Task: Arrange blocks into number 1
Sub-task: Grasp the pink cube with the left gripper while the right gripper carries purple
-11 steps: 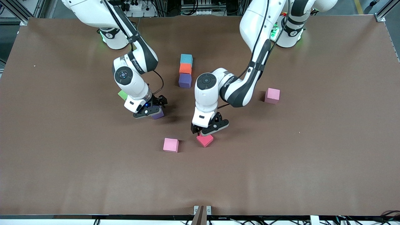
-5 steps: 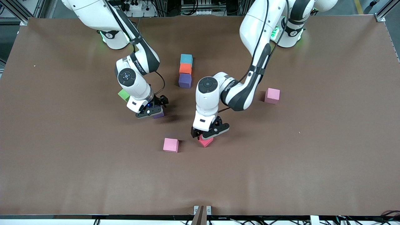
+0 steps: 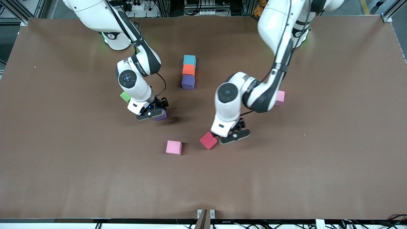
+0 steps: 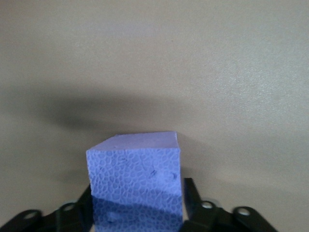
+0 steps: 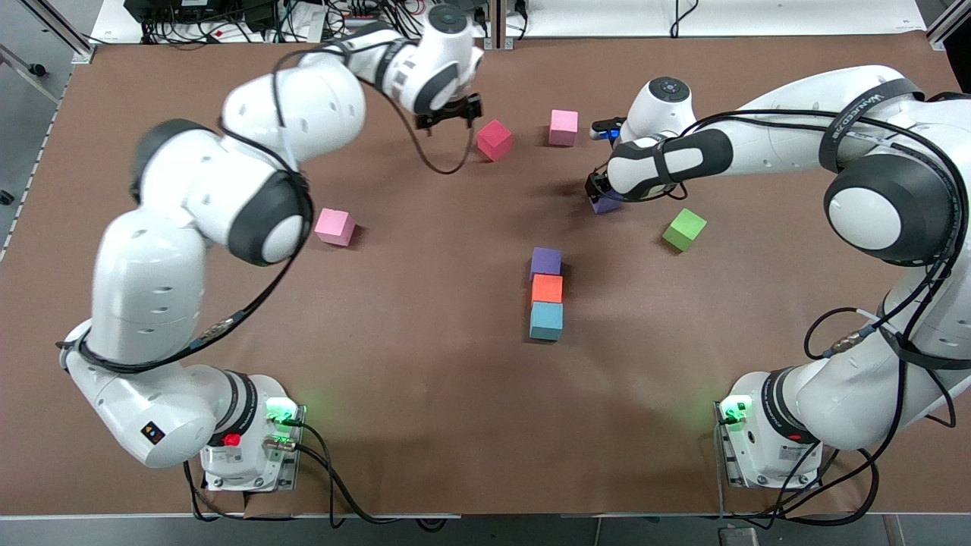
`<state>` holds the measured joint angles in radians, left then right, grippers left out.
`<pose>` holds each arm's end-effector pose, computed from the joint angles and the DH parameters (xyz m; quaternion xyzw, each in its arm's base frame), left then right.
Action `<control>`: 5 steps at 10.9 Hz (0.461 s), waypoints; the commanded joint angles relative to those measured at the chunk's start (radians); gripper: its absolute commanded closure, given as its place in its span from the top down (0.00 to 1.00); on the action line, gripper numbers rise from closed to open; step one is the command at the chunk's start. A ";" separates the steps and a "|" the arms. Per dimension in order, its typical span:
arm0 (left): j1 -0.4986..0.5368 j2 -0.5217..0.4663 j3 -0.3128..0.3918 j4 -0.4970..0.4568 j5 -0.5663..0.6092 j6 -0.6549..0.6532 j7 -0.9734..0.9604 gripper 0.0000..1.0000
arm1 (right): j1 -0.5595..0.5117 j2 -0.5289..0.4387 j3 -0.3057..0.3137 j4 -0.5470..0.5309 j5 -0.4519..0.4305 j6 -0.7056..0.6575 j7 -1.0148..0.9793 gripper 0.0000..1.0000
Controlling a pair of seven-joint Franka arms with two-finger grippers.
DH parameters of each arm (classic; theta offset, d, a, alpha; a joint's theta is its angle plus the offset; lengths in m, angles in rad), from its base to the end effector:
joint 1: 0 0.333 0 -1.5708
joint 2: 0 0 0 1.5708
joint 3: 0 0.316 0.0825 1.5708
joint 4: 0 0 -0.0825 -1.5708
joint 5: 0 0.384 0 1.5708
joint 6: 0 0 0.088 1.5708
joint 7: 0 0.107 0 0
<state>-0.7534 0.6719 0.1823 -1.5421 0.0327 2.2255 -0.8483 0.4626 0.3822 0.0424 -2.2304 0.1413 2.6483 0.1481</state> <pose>0.5851 -0.3984 0.2650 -0.9916 -0.1082 -0.0532 0.0457 0.4838 0.2636 0.2018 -0.9923 -0.1147 -0.0030 0.0458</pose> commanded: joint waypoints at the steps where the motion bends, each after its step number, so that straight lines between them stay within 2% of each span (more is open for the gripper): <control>1: 0.067 -0.249 -0.015 -0.350 -0.020 0.011 0.243 1.00 | 0.011 -0.009 0.005 0.003 0.020 0.013 0.056 0.64; 2: 0.098 -0.291 -0.015 -0.427 -0.020 0.011 0.350 1.00 | 0.071 -0.026 0.001 0.008 0.027 0.009 0.129 0.65; 5: 0.192 -0.339 -0.015 -0.561 -0.020 -0.001 0.659 1.00 | 0.186 -0.034 -0.003 0.023 0.030 0.015 0.380 0.65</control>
<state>-0.5989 0.3873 0.1813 -2.0089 0.0310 2.2201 -0.3225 0.5956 0.3672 0.0457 -2.2022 0.1560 2.6592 0.4272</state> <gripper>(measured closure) 0.000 0.352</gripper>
